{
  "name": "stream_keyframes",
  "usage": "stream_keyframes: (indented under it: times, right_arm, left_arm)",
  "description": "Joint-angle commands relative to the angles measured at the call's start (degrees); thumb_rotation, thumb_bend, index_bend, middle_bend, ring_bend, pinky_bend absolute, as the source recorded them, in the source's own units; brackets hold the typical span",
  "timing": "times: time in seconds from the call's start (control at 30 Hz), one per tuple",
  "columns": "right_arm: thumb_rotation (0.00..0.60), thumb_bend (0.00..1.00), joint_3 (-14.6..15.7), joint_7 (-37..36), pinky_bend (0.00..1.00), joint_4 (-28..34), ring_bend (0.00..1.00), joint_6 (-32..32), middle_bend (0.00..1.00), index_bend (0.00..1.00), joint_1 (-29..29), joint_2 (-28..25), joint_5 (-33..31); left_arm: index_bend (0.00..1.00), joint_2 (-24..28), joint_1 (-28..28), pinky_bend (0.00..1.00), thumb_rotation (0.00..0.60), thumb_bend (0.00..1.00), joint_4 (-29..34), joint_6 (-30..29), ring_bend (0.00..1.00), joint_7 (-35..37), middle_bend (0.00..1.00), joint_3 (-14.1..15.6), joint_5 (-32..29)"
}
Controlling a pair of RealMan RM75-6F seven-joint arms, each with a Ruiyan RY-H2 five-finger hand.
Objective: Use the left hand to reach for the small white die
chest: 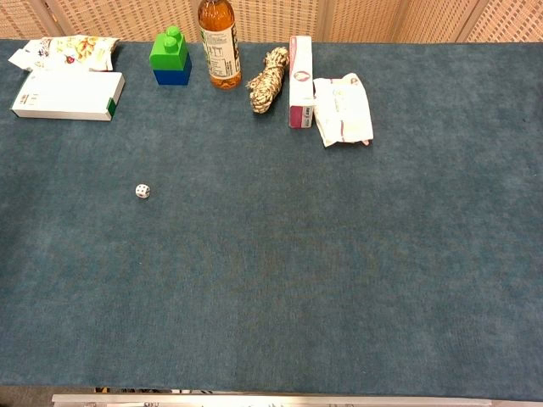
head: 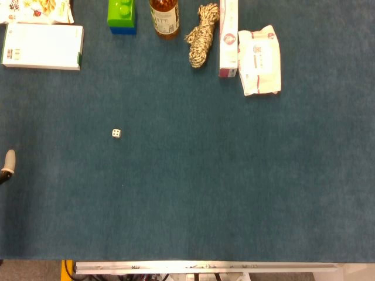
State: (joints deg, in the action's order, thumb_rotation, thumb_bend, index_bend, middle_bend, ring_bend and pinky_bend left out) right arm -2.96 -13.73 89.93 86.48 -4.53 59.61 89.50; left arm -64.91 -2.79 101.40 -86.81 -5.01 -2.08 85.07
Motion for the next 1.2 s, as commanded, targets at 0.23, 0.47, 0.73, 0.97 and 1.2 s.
stream_keyframes:
  times: [0.23, 0.47, 0.73, 0.97, 1.2]
  right_arm:
    - [0.600, 0.29, -0.5, 0.2, 0.17, 0.4, 0.19, 0.4, 0.34, 0.24, -0.2, -0.3, 0.1]
    - [0.600, 0.29, -1.7, 1.3, 0.17, 1.4, 0.19, 1.4, 0.34, 0.24, -0.7, -0.8, 0.2]
    - [0.600, 0.29, -2.1, 2.7, 0.17, 2.6, 0.19, 0.9, 0.34, 0.24, -1.3, -1.0, 0.1]
    - [0.600, 0.29, -2.1, 3.3, 0.17, 3.2, 0.19, 1.2, 0.34, 0.24, -1.1, -1.3, -0.2]
    - [0.600, 0.29, -2.0, 2.8, 0.17, 2.7, 0.19, 1.4, 0.34, 0.24, -0.6, -1.3, -0.8]
  left_arm:
    - [0.00, 0.2, -0.4, 0.08, 0.600, 0.41, -0.3, 0.4, 0.07, 0.7, 0.06, 0.1, 0.9]
    - [0.00, 1.4, -3.1, 0.29, 0.600, 0.41, -1.3, 3.4, 0.21, 2.2, 0.17, 0.1, 3.4]
    - [0.02, 4.9, -11.8, 0.85, 0.600, 0.41, -1.9, 18.2, 0.69, 4.4, 0.65, 2.7, 8.3]
    - [0.07, 4.9, -21.1, 0.99, 0.600, 0.43, -2.4, 31.9, 0.94, 5.7, 0.92, 2.8, 8.8]
    - [0.14, 3.0, -26.9, 1.00, 0.600, 0.61, -4.4, 41.2, 1.00, 5.9, 1.00, 2.7, 5.5]
